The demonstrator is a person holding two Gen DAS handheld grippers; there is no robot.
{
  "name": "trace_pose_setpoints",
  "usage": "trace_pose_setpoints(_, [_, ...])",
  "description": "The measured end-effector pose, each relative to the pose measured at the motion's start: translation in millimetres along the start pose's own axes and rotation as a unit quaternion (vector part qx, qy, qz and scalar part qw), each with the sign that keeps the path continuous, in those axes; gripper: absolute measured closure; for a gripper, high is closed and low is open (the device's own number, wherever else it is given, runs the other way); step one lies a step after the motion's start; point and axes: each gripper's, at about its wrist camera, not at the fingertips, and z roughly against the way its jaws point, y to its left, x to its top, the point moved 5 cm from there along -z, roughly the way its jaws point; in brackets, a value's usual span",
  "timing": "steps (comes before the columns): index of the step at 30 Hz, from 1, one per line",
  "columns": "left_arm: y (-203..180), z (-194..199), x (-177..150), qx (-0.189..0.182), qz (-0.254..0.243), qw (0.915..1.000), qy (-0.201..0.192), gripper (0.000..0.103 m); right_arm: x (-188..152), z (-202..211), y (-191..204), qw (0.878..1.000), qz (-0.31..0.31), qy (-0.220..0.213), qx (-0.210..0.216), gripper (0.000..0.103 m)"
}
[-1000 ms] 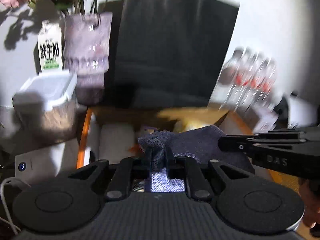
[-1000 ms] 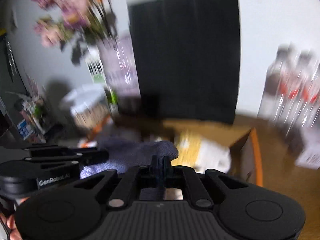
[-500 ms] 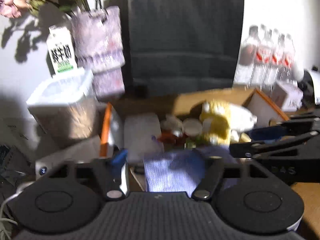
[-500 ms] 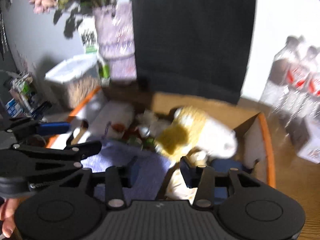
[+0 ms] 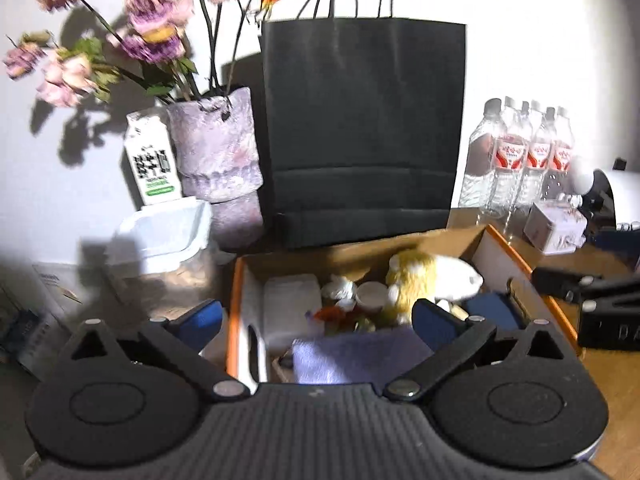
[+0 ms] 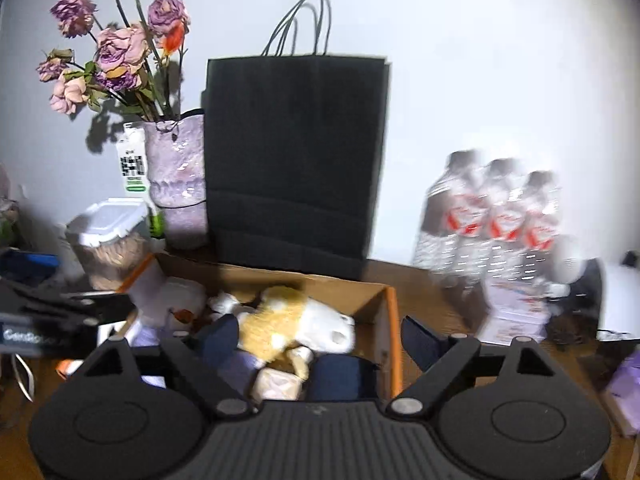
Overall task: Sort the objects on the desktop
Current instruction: 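Withdraw both open tools from the box back over the table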
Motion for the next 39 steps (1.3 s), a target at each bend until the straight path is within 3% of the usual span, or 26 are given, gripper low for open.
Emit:
trace_pose_setpoints(7, [-11, 79, -49, -0.029, -0.005, 0.9978, -0.059, 0.0, -42, 75, 17, 0.999, 0.0, -0.046, 0.02, 0.01])
trace_pose_setpoints(11, [-17, 110, -79, -0.023, -0.024, 0.9966, -0.076, 0.0, -68, 106, 21, 0.999, -0.003, -0.049, 0.016, 0.01])
trace_pose_setpoints(17, [-25, 156, -131, -0.055, -0.03, 0.994, -0.09, 0.0, -129, 146, 24, 0.998, -0.03, -0.044, 0.036, 0.009])
trace_pose_setpoints(20, [-31, 171, -163, -0.052, -0.046, 0.9932, -0.093, 0.0, -159, 165, 29, 0.997, -0.023, -0.055, 0.038, 0.009])
trace_pose_setpoints(25, [-41, 180, -218, -0.052, -0.038, 0.9947, -0.08, 0.0, -201, 183, 36, 0.996, -0.05, -0.042, 0.058, 0.006])
trace_pose_setpoints(29, [-36, 174, -249, -0.06, -0.008, 0.9966, -0.056, 0.0, -225, 181, 43, 0.998, -0.05, -0.024, 0.044, 0.006])
trace_pose_setpoints(39, [-32, 136, -253, -0.033, 0.004, 0.9993, -0.017, 0.0, -236, 146, 60, 0.999, -0.038, 0.013, 0.01, 0.005])
